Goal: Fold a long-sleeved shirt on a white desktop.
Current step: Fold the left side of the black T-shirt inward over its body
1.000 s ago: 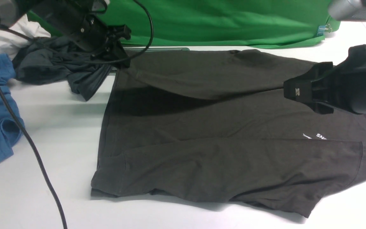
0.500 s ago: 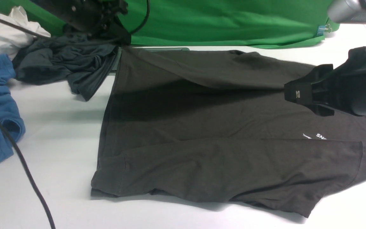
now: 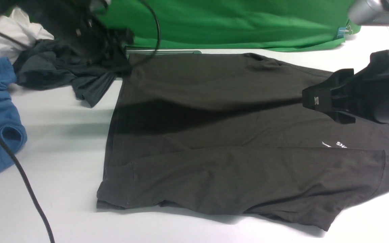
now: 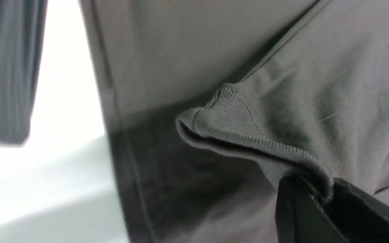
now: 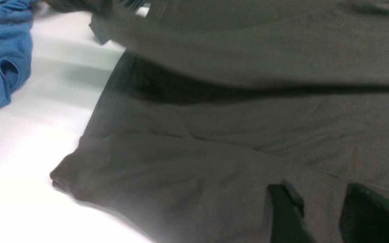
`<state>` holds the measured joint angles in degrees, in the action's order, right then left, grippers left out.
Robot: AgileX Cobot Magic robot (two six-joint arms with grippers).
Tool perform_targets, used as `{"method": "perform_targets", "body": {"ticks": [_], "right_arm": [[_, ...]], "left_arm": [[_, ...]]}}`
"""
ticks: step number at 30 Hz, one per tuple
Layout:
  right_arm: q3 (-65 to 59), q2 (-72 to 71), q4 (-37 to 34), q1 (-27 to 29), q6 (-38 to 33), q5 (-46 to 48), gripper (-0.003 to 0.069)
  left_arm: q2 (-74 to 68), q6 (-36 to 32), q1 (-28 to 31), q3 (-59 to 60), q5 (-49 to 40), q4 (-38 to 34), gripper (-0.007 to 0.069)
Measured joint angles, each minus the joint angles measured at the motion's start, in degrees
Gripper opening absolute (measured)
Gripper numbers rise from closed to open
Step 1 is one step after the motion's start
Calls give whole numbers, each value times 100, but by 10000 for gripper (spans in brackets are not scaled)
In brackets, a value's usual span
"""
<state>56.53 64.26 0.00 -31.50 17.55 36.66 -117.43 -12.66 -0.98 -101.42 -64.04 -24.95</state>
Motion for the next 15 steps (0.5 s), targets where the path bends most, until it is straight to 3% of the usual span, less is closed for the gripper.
{"method": "perform_targets", "body": {"ticks": [4,9,12,15], "right_arm": [[0,0,0,0,0,0,241],[0,0,0,0,-6,0,241],[0,0,0,0,-68,0,241],[0,0,0,0,-240,0,241]], "left_arm": [[-294,85,-102,388,193,141,97],[-345,216,-194,436,219,625,206],[-237,210,-195,430,-96,1025,360],[-96,-164,-189,463,-458,1150,458]]}}
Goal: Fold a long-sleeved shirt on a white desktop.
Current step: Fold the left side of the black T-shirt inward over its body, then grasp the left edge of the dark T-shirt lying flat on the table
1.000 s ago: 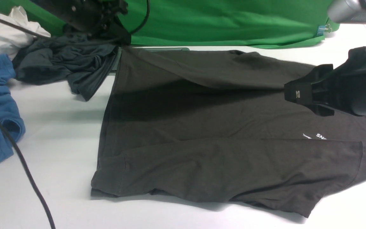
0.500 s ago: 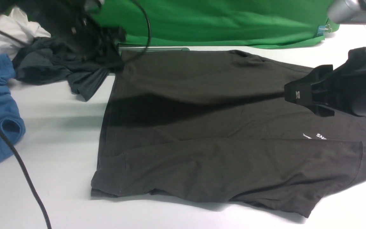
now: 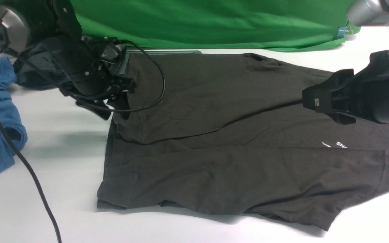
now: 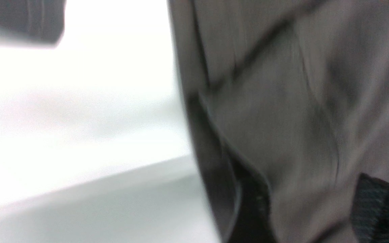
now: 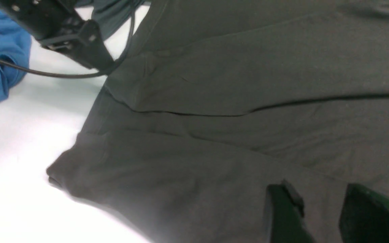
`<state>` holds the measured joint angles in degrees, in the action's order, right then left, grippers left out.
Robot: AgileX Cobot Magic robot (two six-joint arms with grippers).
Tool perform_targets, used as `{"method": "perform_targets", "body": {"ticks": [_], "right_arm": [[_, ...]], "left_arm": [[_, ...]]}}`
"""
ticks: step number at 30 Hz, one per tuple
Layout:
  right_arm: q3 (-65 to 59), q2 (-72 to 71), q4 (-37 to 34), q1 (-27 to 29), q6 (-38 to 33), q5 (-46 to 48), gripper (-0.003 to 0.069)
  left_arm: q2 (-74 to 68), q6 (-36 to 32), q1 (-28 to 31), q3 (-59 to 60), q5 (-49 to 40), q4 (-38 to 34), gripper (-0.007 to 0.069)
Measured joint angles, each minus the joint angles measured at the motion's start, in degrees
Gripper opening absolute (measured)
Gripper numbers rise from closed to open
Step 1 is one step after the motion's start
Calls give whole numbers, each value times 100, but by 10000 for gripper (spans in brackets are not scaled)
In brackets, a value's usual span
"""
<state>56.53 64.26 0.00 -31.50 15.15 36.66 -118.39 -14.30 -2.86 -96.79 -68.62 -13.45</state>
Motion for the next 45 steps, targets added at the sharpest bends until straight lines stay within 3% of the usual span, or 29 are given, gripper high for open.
{"method": "perform_targets", "body": {"ticks": [2,4,5,9,12,19,29,33,42,45], "right_arm": [[0,0,0,0,-80,0,241],[0,0,0,0,-300,39,241],[0,0,0,0,-317,38,241],[0,0,0,0,-495,70,241],[0,0,0,0,-511,88,241],[0,0,0,0,-523,102,241],[0,0,0,0,-525,270,241],[0,0,0,0,-525,379,241],[0,0,0,0,-555,403,241],[0,0,0,0,-600,403,241]], "left_arm": [[91,-233,0,67,-39,16,489],[342,-1418,-62,379,-57,-58,528],[377,-1418,-70,411,-57,-74,531],[620,-3732,-226,1093,-109,-563,538],[632,-4507,-292,1507,18,-837,538],[632,-4585,-287,1896,654,-525,538],[339,-4608,-287,1897,595,-624,514],[285,-4751,-287,1897,536,-739,430],[231,-4803,-282,1897,480,-784,113],[231,-4803,-282,1897,438,-789,48]]}}
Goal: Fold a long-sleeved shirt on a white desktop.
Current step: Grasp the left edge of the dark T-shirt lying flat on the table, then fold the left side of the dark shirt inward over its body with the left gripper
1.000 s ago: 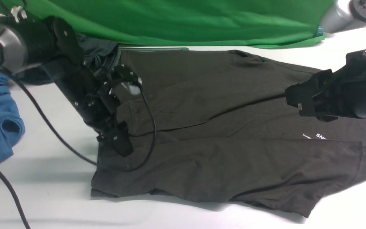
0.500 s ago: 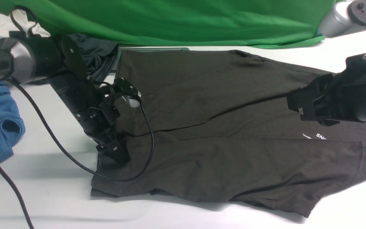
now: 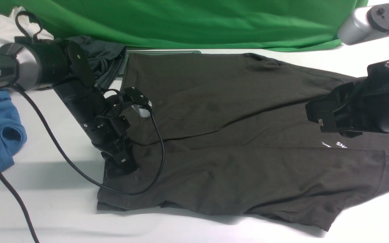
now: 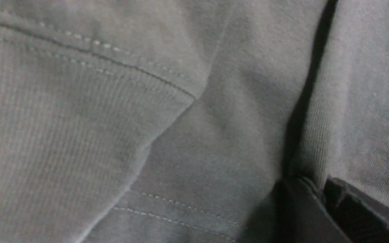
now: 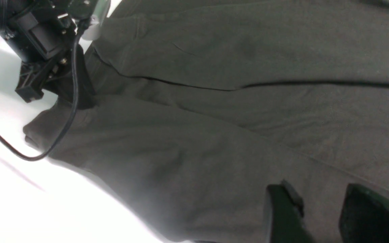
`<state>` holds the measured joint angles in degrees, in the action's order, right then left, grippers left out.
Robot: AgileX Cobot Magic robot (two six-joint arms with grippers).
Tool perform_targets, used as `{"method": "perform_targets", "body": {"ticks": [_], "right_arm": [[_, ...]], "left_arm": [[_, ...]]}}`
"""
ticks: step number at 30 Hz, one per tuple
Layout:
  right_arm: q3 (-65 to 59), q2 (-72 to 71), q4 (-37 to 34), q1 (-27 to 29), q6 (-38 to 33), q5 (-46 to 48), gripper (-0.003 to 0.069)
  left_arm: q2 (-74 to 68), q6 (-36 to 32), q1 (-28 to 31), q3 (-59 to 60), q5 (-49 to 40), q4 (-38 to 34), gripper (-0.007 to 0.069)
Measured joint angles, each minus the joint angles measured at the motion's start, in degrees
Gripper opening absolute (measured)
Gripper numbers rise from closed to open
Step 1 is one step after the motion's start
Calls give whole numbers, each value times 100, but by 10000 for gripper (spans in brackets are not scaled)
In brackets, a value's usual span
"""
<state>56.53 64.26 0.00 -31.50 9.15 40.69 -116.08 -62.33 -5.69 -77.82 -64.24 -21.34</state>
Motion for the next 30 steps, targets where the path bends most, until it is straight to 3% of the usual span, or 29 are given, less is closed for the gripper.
{"method": "perform_targets", "body": {"ticks": [14,23,30], "right_arm": [[0,0,0,0,-57,0,241],[0,0,0,0,-65,-86,241],[0,0,0,0,-65,-108,241]], "left_arm": [[237,254,0,-881,-479,261,36],[166,64,-128,-1658,-136,387,36],[-75,43,-469,-2100,347,1207,36]]}}
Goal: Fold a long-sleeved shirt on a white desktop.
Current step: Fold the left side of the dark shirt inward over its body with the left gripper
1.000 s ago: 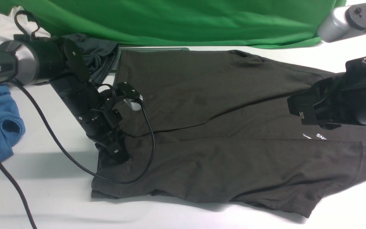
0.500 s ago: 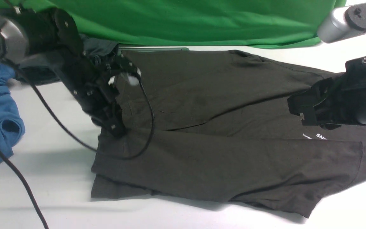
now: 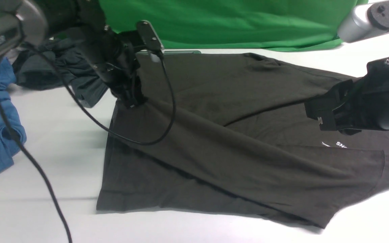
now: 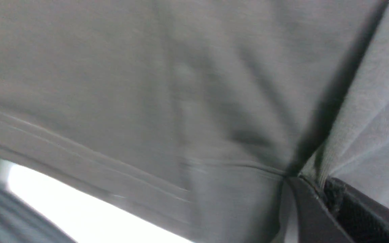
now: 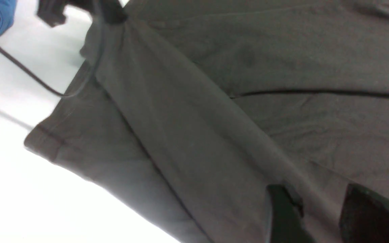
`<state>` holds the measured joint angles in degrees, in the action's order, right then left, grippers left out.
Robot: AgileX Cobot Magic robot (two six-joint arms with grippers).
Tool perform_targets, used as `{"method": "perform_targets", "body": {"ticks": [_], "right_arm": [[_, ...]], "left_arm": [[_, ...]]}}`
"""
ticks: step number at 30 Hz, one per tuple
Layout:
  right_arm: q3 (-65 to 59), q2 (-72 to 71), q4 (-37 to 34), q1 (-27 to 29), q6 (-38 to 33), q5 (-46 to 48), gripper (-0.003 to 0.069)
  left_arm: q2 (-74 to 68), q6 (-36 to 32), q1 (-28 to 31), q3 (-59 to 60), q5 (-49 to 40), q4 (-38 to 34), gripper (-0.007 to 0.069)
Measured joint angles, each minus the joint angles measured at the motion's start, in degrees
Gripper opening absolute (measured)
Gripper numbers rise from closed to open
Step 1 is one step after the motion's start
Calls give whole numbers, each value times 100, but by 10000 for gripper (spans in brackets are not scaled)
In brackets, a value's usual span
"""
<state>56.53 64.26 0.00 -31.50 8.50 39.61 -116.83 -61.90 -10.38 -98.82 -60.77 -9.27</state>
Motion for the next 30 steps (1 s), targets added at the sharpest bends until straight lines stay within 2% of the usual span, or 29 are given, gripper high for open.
{"method": "perform_targets", "body": {"ticks": [3,12,30], "right_arm": [[0,0,0,0,0,-8,241],[0,0,0,0,3,-19,241],[0,0,0,0,4,-19,241]], "left_arm": [[-128,18,-167,-168,350,409,36],[-527,218,-181,-541,670,865,36],[-861,506,-181,-591,2017,495,48]]}}
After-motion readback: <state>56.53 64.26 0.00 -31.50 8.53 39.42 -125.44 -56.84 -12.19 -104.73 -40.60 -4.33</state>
